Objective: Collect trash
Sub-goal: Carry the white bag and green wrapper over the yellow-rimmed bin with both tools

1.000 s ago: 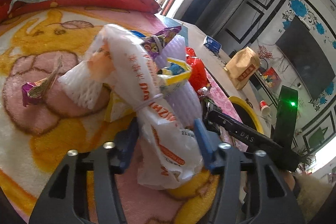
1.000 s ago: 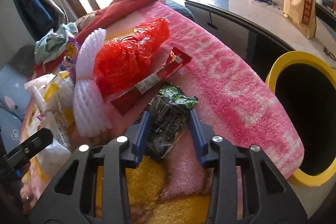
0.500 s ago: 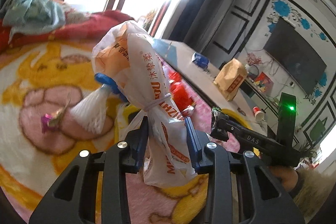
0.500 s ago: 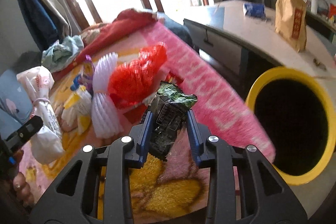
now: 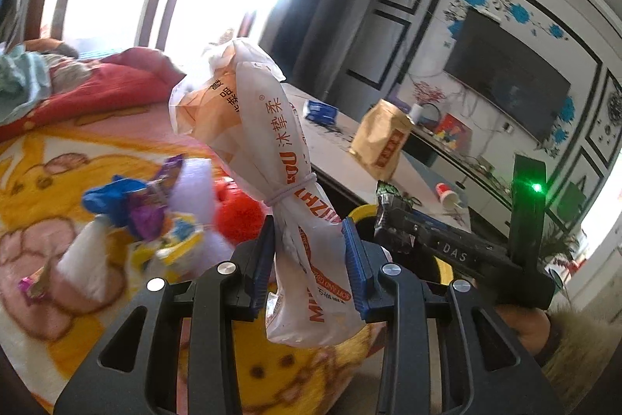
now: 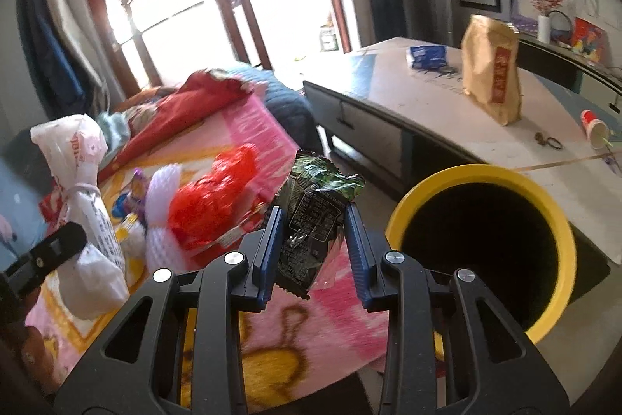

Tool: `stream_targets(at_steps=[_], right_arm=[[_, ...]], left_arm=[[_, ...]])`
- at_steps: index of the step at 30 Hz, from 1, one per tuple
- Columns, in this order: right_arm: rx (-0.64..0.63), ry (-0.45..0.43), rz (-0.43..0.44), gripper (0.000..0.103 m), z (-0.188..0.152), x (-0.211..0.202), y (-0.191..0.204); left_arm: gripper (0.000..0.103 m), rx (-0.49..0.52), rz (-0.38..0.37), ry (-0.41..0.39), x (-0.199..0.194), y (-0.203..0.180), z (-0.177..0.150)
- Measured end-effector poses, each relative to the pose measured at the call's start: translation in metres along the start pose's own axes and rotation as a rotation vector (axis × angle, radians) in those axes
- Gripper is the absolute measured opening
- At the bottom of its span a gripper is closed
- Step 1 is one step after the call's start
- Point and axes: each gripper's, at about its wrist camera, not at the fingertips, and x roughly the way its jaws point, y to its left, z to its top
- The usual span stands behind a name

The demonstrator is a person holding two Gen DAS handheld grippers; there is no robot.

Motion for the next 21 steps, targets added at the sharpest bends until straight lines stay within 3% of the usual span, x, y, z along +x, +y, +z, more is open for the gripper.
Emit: stream_targets(at_steps=[8,21], right_arm=[[0.102,-0.044,-0.089,0.025,0.007,-0.016,-0.047],[0.223,-0.043,-0.194,0.025,0.005,-0.018,-0.106]], left_arm=[[0.032,0.052,-0.059,0.053,0.036,-0.034,-0.001],[0.032,0.114,-0.119,0.111,0.083,-0.066,-0.007]])
